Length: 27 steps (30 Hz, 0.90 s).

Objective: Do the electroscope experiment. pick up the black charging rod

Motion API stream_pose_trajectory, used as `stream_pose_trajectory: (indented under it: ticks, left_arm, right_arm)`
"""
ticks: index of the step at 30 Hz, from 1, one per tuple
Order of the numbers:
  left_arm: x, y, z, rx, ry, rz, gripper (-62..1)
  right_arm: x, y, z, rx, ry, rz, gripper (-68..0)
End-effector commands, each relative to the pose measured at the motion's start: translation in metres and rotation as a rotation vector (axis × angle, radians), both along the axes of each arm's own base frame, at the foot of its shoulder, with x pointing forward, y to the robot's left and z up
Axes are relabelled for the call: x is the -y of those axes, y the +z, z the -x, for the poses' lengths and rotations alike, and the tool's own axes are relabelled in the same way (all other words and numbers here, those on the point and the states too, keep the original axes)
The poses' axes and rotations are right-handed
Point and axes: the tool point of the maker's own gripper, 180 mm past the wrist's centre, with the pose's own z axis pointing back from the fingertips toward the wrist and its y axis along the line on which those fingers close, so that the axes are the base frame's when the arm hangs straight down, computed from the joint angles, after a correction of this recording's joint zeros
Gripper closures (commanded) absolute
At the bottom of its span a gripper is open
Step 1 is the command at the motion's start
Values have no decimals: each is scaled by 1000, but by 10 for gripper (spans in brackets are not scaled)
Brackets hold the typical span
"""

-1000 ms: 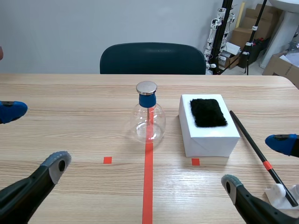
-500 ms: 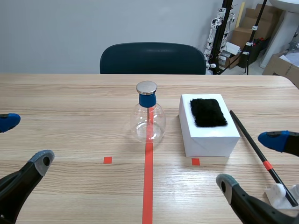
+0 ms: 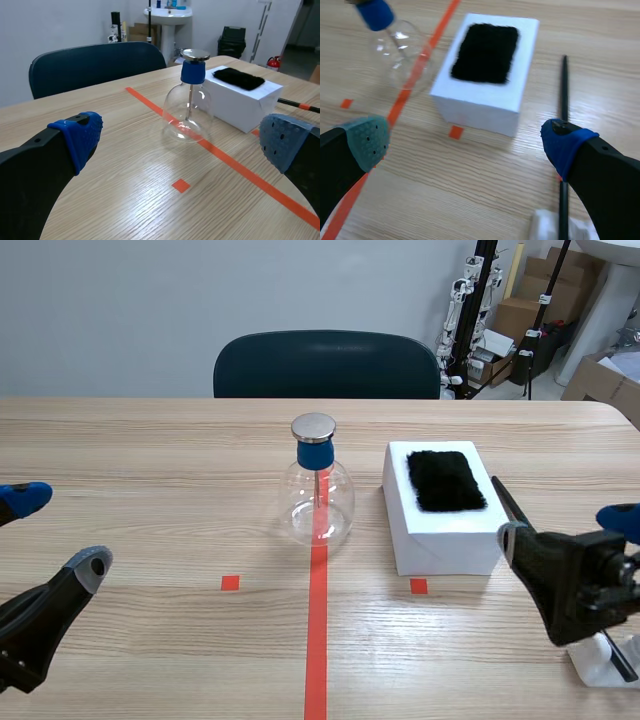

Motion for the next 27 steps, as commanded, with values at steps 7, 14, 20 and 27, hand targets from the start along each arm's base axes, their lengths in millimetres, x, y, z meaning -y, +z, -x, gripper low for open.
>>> stream_pose_trajectory:
  ticks: [7, 14, 20, 27]
  left_arm:
    - [21, -12, -1, 25, -67, 38, -623]
    - [24, -23, 1, 41, -91, 55, -623]
    - [26, -28, 4, 67, -142, 47, -623]
    - [13, -35, -5, 65, -108, 36, -623]
  right_arm:
    - [22, 10, -30, -29, -99, 88, -621]
    - [36, -11, -30, -251, -108, 214, -621]
    - [53, -16, -30, -338, -126, 332, -621]
    - [82, -24, -39, -362, -201, 389, -621]
